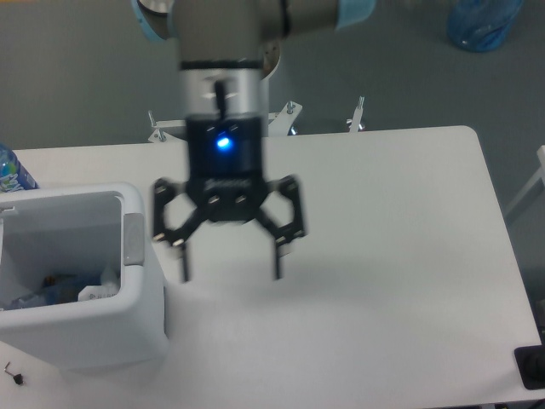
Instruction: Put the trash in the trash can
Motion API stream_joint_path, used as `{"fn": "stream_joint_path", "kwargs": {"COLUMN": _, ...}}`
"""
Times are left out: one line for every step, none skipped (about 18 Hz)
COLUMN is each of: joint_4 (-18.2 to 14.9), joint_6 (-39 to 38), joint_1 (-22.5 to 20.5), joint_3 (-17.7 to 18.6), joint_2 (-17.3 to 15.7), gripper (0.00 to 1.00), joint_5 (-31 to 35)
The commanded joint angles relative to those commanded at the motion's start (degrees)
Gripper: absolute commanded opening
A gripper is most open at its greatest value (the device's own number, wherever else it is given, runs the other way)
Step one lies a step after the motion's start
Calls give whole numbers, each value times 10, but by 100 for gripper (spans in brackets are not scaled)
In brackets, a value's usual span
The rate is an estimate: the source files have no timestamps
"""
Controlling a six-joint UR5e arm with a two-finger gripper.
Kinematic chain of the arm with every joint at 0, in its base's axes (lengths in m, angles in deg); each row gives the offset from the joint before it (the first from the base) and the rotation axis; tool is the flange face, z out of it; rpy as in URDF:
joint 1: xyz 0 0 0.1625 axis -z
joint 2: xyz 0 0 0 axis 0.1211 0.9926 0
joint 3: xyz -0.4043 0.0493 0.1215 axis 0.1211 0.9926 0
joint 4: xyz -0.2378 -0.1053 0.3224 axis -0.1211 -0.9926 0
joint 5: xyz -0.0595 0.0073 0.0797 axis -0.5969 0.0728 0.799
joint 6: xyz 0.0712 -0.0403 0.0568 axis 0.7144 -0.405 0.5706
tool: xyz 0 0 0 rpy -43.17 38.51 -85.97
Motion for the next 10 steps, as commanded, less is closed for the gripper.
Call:
{"fn": "stream_joint_path", "kwargs": {"joint_4": -10, "joint_6": 15, "joint_1": -3, "joint_3": 1, "joint_2": -3, "gripper": 100, "joint_5": 5}}
{"fn": "stream_joint_path", "kwargs": {"joint_4": -18, "joint_6": 33, "joint_1": -9, "joint_3": 6, "joint_2": -8, "gripper": 100, "joint_5": 15}}
{"fn": "stream_joint_path", "kwargs": {"joint_4": -26, "joint_6": 59, "joint_1": -12, "joint_3": 13, "joint_2": -13, "gripper": 100, "joint_5": 25}}
{"fn": "stream_joint_path", "kwargs": {"joint_4": -35, "joint_6": 88, "joint_1": -13, "joint_3": 20, "joint_2": -18, "gripper": 100, "joint_5": 36}}
{"fn": "stream_joint_path", "kwargs": {"joint_4": -41, "joint_6": 112, "joint_1": -13, "joint_3": 29, "joint_2": -25, "gripper": 100, "joint_5": 44}}
{"fn": "stream_joint_path", "kwargs": {"joint_4": -42, "joint_6": 129, "joint_1": -14, "joint_3": 37, "joint_2": -30, "gripper": 100, "joint_5": 48}}
{"fn": "stream_joint_path", "kwargs": {"joint_4": -42, "joint_6": 139, "joint_1": -16, "joint_3": 42, "joint_2": -33, "gripper": 100, "joint_5": 50}}
{"fn": "stream_joint_path", "kwargs": {"joint_4": -43, "joint_6": 141, "joint_1": -18, "joint_3": 45, "joint_2": -35, "gripper": 100, "joint_5": 50}}
{"fn": "stream_joint_path", "kwargs": {"joint_4": -43, "joint_6": 141, "joint_1": -22, "joint_3": 45, "joint_2": -36, "gripper": 100, "joint_5": 50}}
{"fn": "stream_joint_path", "kwargs": {"joint_4": -42, "joint_6": 141, "joint_1": -23, "joint_3": 45, "joint_2": -36, "gripper": 100, "joint_5": 50}}
